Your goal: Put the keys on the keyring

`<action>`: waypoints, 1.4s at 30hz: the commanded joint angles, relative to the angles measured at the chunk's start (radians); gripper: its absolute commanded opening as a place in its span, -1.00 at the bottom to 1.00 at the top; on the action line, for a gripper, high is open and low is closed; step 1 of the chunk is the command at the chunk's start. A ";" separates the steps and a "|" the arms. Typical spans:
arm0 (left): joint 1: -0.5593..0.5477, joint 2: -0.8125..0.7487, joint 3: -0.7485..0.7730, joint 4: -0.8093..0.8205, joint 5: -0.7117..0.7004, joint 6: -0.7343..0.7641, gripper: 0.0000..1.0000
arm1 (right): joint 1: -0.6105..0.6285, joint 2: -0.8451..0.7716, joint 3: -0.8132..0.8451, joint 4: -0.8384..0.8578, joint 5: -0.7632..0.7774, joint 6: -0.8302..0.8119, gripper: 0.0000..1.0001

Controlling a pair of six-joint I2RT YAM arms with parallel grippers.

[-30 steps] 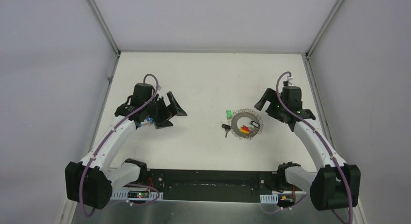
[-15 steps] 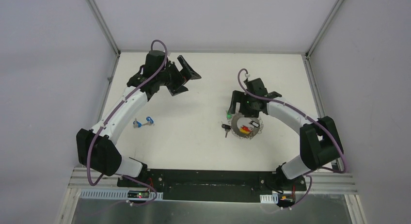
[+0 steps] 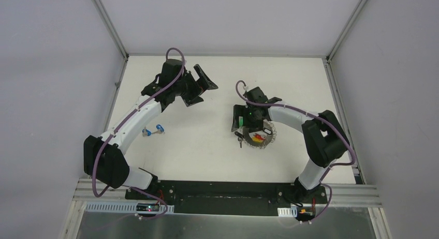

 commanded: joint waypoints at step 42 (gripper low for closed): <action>-0.078 0.028 0.083 -0.053 -0.089 0.159 0.86 | -0.306 -0.294 -0.375 0.156 -0.363 0.209 0.92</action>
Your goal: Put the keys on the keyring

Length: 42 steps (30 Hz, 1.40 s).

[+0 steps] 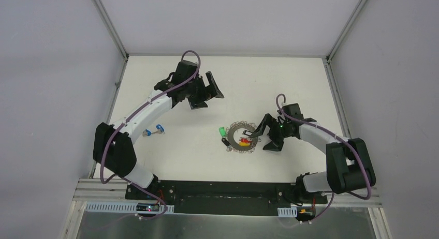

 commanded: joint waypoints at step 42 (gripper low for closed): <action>0.080 -0.169 -0.163 0.183 0.020 -0.003 0.76 | 0.088 0.104 0.200 -0.137 0.144 -0.136 0.77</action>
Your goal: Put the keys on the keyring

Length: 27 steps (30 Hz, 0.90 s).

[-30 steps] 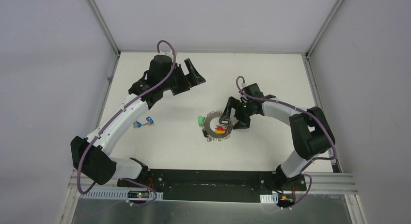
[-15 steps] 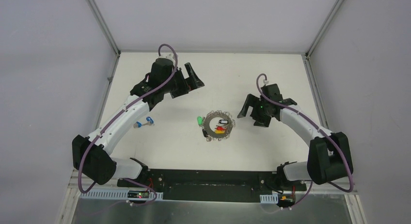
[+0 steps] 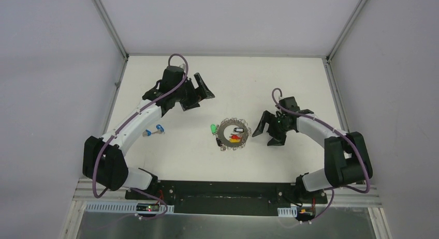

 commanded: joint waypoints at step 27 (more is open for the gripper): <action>0.006 0.010 0.030 0.063 0.038 -0.015 0.70 | 0.569 0.233 0.432 -0.125 0.259 0.011 0.00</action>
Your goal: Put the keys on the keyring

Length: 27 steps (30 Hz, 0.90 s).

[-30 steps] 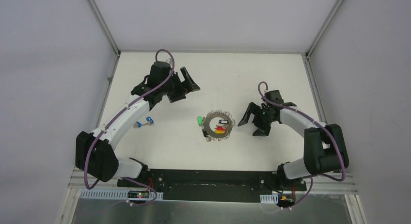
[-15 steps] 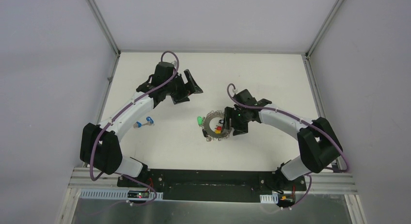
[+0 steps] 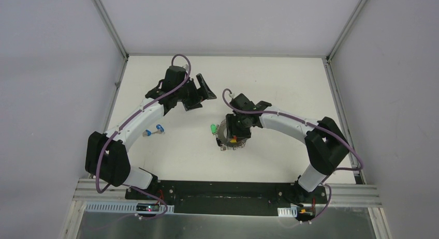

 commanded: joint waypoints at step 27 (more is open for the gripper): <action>0.029 -0.026 0.031 0.030 0.009 -0.020 0.69 | 0.050 0.160 0.061 -0.030 -0.012 0.112 -0.18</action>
